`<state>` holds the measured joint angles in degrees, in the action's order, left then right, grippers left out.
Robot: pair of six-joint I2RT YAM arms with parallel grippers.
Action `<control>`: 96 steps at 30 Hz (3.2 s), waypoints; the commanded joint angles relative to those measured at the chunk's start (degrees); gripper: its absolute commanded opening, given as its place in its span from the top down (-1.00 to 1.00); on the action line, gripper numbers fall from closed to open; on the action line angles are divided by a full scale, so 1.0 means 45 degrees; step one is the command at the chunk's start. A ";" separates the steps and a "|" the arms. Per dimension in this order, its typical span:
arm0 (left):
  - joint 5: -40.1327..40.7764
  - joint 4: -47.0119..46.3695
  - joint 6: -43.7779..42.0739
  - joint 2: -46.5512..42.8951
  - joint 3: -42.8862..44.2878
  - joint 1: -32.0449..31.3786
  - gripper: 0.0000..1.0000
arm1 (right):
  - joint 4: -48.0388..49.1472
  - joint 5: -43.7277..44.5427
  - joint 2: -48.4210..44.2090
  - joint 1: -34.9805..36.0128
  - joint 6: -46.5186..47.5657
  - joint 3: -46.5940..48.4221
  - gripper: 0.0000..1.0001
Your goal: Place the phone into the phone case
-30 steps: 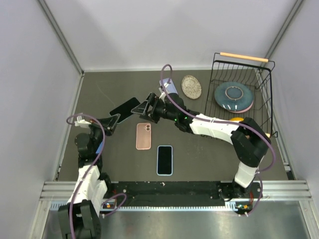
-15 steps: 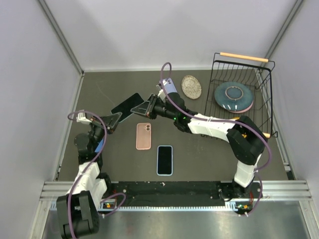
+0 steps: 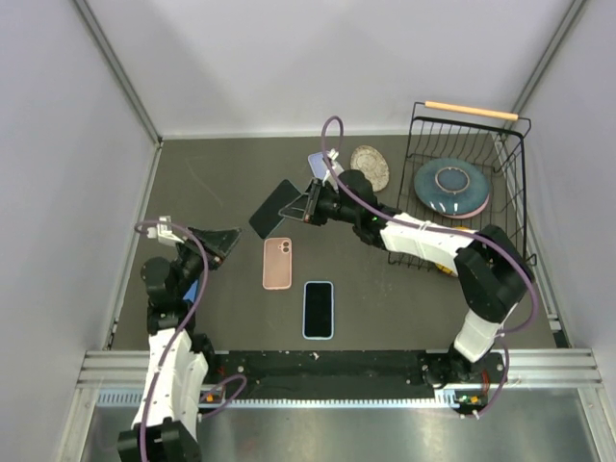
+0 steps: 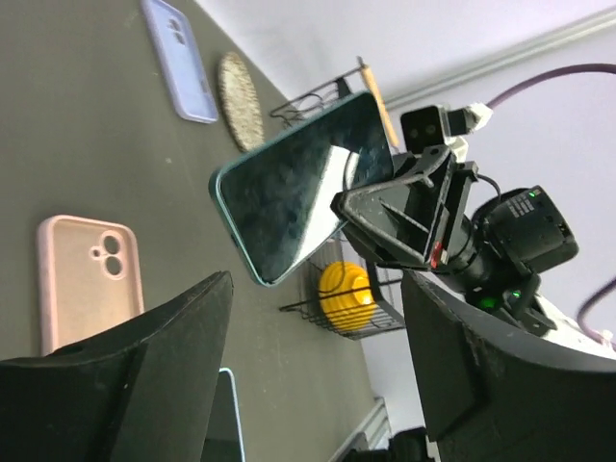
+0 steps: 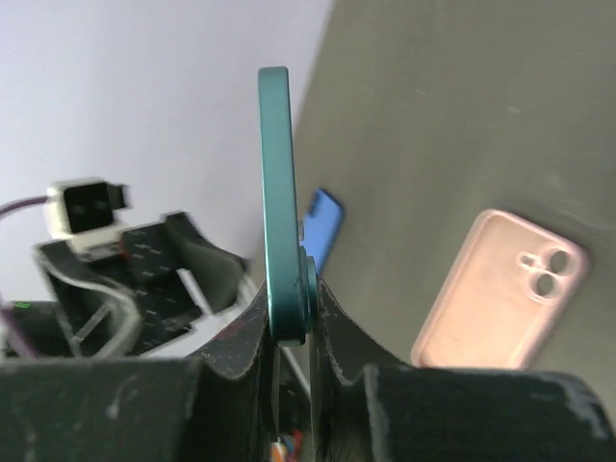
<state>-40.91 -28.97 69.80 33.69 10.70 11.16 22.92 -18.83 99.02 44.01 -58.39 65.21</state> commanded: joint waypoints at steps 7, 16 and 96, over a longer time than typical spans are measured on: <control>0.3173 0.9154 -0.5160 0.2118 0.3228 -0.0019 -0.09 | -0.7143 -0.3977 -0.0561 -0.1613 0.4909 0.2072 1.00; 0.1063 0.8333 -0.5725 0.7428 0.4711 0.0001 0.27 | -1.0481 -0.5659 0.2033 -0.1752 0.6803 0.4569 1.00; 0.1161 0.5189 -0.4906 1.1223 0.2896 -0.3339 0.61 | -1.2671 -0.8492 0.8229 -0.1459 0.4910 0.8204 1.00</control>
<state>-34.52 -4.80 47.48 83.37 25.17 -2.52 -34.57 -57.82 136.07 37.06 -35.27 99.11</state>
